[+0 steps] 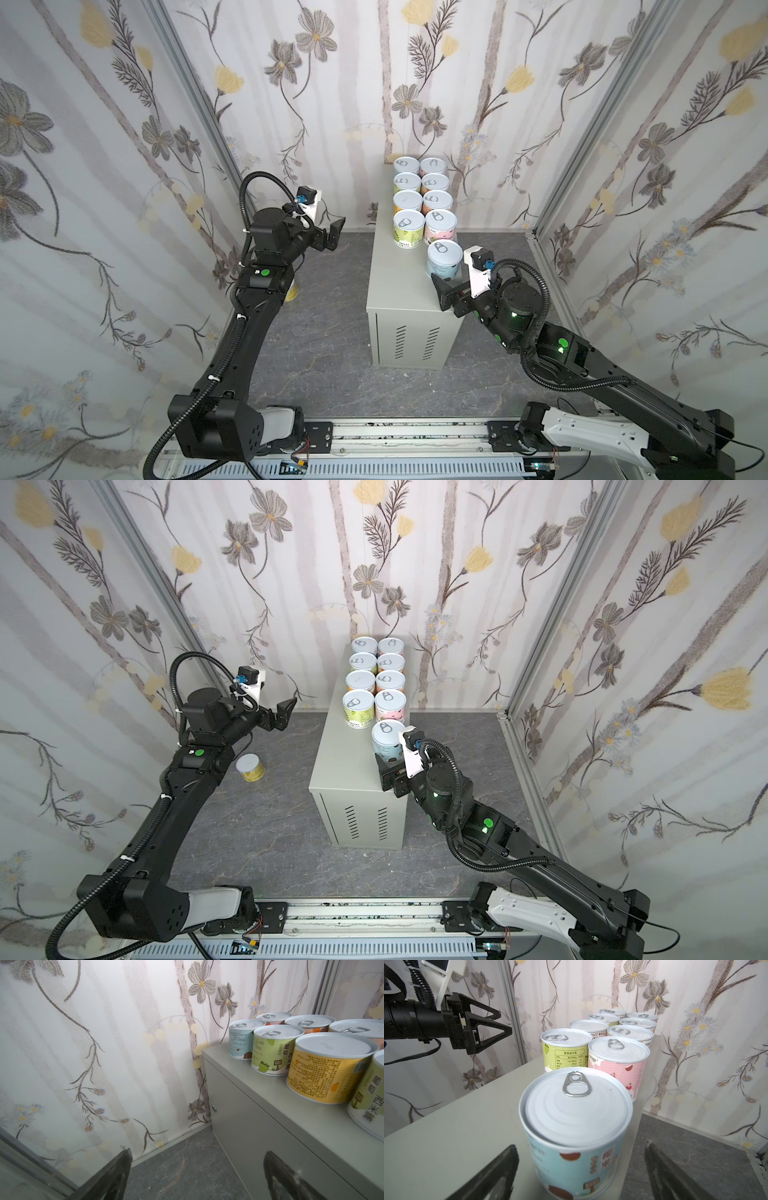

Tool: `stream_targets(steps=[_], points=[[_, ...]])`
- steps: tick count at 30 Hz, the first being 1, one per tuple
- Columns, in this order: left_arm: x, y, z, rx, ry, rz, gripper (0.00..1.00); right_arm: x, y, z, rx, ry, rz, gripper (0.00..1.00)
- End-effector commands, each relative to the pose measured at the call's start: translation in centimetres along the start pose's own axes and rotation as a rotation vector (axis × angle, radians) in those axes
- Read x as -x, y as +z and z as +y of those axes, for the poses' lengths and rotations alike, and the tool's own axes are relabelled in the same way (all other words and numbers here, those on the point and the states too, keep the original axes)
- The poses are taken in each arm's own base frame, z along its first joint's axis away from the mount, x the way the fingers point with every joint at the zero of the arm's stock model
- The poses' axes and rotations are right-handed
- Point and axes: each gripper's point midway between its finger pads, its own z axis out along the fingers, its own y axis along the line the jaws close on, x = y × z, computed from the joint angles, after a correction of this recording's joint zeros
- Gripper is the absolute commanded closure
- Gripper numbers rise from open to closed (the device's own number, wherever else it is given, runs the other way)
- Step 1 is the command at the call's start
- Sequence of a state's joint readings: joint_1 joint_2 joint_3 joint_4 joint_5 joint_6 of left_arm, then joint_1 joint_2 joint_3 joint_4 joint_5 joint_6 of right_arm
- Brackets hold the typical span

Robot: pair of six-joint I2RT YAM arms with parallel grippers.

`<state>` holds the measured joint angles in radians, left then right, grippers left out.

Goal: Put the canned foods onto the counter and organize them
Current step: 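Push the pale blue can toward the group with the right gripper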

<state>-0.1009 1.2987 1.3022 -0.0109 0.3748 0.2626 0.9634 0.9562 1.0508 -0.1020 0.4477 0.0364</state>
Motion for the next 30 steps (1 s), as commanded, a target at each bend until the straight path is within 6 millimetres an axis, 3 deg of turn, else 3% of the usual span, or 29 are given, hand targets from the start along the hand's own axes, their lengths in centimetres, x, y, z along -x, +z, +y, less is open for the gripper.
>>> stream_targets(steps=[1, 16, 30], points=[[0.7, 0.0, 0.1, 0.001, 0.024, -0.031, 0.00, 1.2, 0.2, 0.2, 0.018, 0.031, -0.037, 0.10], [0.5, -0.1, 0.0, -0.004, 0.028, -0.020, 0.00, 0.6, 1.3, 0.1, 0.042, 0.047, -0.024, 0.26], [0.2, 0.0, 0.0, -0.006, 0.023, -0.011, 0.00, -0.1, 2.0, 0.1, 0.056, 0.053, -0.010, 0.32]])
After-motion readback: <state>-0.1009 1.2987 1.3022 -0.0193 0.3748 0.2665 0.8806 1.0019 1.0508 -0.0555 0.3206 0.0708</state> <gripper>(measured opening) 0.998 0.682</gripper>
